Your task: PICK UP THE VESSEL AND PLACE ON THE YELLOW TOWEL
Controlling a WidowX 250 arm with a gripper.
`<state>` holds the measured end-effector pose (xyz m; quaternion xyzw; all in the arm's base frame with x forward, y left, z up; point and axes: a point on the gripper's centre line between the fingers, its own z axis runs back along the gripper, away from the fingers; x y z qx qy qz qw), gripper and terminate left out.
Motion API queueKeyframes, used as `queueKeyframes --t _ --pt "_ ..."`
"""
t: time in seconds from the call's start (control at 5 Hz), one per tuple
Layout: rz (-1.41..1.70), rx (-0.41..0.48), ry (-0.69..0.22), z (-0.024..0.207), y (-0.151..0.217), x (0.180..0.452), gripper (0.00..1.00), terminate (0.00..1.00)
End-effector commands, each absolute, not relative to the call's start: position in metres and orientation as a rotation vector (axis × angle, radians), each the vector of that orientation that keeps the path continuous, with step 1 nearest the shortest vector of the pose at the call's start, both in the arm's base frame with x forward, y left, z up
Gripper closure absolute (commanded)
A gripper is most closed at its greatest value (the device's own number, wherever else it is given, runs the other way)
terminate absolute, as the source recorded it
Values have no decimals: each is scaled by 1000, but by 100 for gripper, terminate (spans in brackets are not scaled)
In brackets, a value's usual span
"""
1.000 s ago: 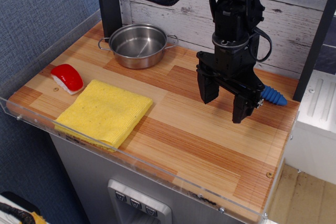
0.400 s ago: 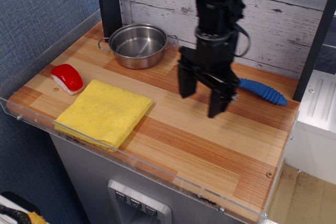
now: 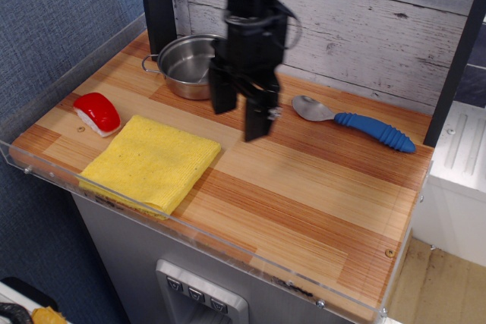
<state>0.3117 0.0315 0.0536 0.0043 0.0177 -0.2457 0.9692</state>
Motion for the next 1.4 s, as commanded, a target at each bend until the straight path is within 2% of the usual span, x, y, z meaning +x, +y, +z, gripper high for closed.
queueKeyframes --t 0.0,0.4,0.8,1.0,1.2 --pt "-571 100 4 80 70 348 0 0" --pt "-611 136 -8 69 90 378 0 0" --pt "-615 127 14 37 89 384 0 0" --pt "-613 139 28 30 92 383 0 0" --pt "-598 153 13 29 95 381 100 0"
